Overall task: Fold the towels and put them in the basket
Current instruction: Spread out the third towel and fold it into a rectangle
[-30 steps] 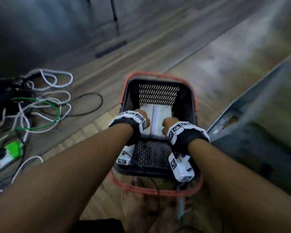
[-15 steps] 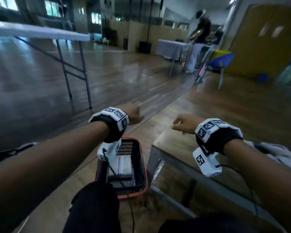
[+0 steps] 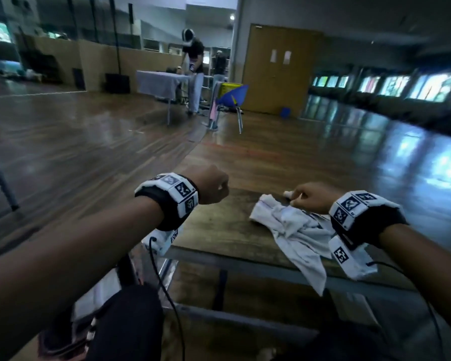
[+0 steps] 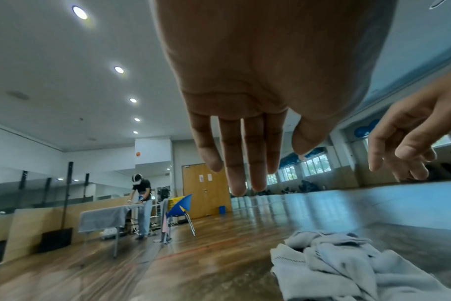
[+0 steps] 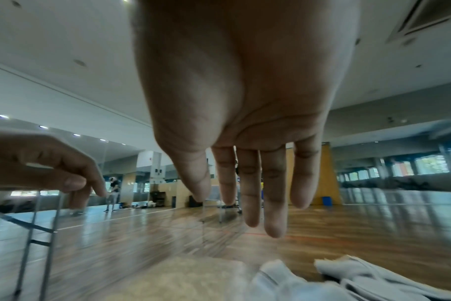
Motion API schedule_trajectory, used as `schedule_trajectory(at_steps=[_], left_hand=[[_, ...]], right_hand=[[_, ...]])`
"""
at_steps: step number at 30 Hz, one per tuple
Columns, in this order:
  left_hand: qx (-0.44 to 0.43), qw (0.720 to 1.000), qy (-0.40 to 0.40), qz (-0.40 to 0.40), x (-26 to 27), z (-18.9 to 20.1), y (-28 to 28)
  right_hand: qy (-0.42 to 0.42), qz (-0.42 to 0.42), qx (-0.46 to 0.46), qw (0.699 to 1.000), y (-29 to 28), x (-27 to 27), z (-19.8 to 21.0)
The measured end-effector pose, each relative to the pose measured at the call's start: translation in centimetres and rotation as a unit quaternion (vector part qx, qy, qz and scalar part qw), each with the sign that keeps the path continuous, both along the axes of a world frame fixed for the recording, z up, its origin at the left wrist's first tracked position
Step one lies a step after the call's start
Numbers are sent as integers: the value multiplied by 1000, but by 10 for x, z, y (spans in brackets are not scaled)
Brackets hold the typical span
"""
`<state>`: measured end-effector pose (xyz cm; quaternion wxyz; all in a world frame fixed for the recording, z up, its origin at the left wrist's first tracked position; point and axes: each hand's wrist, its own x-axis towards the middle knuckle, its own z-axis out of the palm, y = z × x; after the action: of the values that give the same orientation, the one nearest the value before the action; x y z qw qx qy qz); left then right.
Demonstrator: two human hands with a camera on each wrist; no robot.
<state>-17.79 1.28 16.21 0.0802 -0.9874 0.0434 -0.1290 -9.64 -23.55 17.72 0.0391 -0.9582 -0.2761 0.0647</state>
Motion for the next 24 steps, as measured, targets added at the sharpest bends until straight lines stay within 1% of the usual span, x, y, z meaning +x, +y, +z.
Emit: schedule_trajectory(at_steps=[4, 7, 10, 13, 16, 20, 22, 24], left_hand=[[-39, 995, 80, -38, 47, -37, -36], [-59, 987, 131, -79, 85, -77, -59], [-94, 978, 163, -94, 129, -120, -84], [-137, 972, 161, -105, 170, -159, -110], [-133, 977, 132, -106, 206, -186, -136], [-111, 987, 89, -80, 242, -204, -160], [-94, 990, 74, -76, 250, -206, -164], [-87, 990, 79, -71, 252, -205, -162]], right_hand=[[24, -46, -13, 999, -37, 28, -43], [48, -76, -32, 995, -53, 57, -88], [47, -115, -28, 992, -62, 89, -129], [16, -139, 1, 990, -65, 125, -158], [-32, -143, 50, 988, -65, 158, -181], [-71, -110, 18, 991, -59, 184, -208], [-107, -101, 1, 989, -56, 189, -212], [-158, -89, -28, 983, -55, 188, -211]])
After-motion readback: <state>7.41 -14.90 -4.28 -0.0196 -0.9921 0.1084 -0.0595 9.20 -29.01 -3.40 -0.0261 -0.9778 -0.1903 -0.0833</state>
